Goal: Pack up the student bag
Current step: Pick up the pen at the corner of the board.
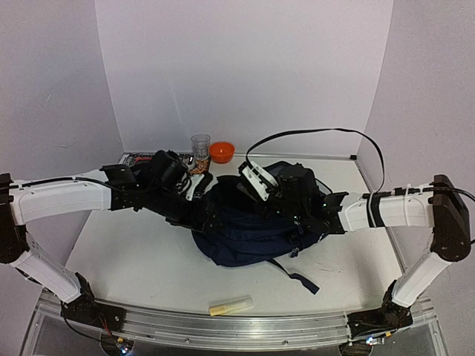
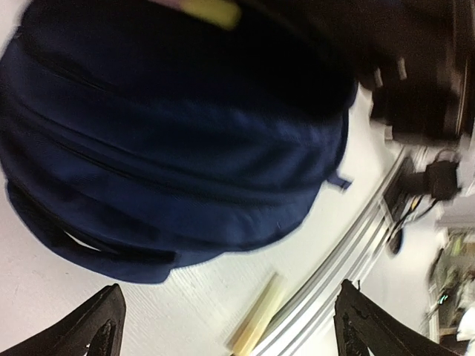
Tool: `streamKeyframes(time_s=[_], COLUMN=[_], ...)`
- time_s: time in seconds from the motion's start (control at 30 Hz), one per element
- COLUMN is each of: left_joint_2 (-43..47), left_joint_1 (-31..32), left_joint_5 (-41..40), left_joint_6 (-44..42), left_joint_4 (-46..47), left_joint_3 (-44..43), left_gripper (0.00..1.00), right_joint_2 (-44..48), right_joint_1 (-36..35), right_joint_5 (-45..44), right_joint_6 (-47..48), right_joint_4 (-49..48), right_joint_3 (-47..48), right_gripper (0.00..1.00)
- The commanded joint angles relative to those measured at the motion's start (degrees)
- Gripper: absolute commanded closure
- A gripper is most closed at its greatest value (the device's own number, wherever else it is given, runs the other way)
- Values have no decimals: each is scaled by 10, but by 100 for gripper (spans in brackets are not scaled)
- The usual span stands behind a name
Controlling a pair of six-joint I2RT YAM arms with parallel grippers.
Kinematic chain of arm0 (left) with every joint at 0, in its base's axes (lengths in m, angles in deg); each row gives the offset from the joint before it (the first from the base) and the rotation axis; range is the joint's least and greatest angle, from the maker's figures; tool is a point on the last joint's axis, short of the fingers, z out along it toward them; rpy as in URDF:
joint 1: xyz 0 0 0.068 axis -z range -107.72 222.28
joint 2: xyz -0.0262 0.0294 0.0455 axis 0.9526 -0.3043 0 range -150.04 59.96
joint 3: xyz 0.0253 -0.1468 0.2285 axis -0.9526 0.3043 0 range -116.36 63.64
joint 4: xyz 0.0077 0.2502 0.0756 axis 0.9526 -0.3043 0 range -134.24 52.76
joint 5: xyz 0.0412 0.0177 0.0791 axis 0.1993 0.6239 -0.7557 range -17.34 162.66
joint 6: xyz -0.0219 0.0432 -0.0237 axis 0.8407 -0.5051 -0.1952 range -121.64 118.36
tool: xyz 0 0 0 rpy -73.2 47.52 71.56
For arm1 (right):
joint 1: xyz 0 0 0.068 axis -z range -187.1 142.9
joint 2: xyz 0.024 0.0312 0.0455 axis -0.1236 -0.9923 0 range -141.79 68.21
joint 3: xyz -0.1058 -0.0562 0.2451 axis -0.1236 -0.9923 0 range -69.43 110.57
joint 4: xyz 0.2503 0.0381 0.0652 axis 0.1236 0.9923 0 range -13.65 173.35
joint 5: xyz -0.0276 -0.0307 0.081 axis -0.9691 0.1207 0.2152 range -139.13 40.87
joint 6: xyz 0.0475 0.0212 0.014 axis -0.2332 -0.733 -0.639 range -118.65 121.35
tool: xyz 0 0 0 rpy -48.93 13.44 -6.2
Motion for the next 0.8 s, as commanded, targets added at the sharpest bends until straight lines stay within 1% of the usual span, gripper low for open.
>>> streamKeyframes(time_s=[0.0,0.3,0.43,0.53,0.67,0.77], left_joint_2=[-35,-137,-193,-226,-258,-281], left_joint_1=[80,202,243,258,261,262], left_joint_5=[-80,-89,-108,-114,-136,-138], left_joint_6=[-74,-125,-143,-149,-150,-154], left_joint_4=[-38,-59,-88,-98,-118,-132], left_joint_3=[-24,-67,-101,-120,-141,-153], left_gripper=[1,2,7,10,15,21], right_joint_2=[40,47,52,54,55,56], right_joint_1=[7,9,8,9,8,8], right_joint_5=[-5,5,7,9,11,12], right_joint_6=[-16,-32,-34,-38,-44,-45], right_joint_4=[-46,-44,-42,-39,-36,-34], right_joint_3=[8,10,11,11,10,9], right_gripper=[100,100,100,100,100,100])
